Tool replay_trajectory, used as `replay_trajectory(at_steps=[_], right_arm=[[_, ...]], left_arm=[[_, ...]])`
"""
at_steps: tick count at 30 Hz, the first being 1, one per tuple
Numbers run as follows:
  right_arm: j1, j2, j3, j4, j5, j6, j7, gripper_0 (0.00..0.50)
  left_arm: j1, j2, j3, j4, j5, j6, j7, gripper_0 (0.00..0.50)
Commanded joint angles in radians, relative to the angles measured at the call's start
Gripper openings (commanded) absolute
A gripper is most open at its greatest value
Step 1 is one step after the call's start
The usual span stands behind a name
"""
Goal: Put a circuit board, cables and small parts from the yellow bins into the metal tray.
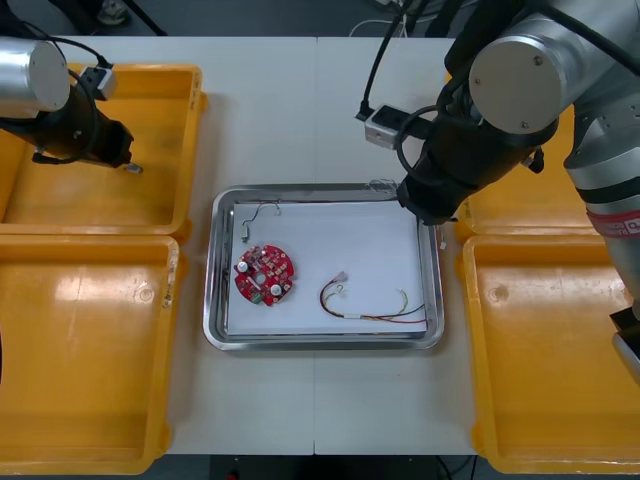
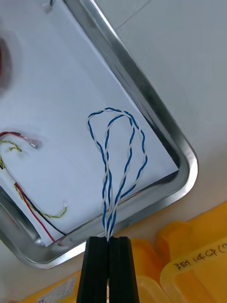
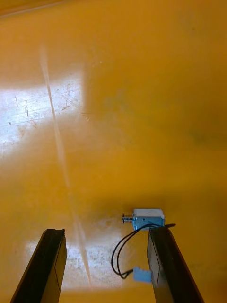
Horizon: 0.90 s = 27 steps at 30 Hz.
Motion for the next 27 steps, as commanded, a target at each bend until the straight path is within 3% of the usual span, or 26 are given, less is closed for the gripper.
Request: replay_trajectory(at_steps=[1, 17, 27], right_arm=[[-0.065, 0.014, 0.044, 0.056, -0.019, -0.009, 0.119, 0.013], [-0.219, 0.123, 0.090, 0.300, 0.013, -0.038, 0.383, 0.014], [-0.231, 0.123, 0.148, 0.340, 0.031, -0.097, 0.501, 0.013]], left_arm=[[-0.057, -0.005, -0.033, 0.030, 0.013, -0.051, -0.060, 0.500], [-0.060, -0.037, -0.039, 0.047, 0.053, -0.061, -0.063, 0.500], [-0.059, -0.048, -0.049, 0.056, 0.055, -0.061, -0.058, 0.500]])
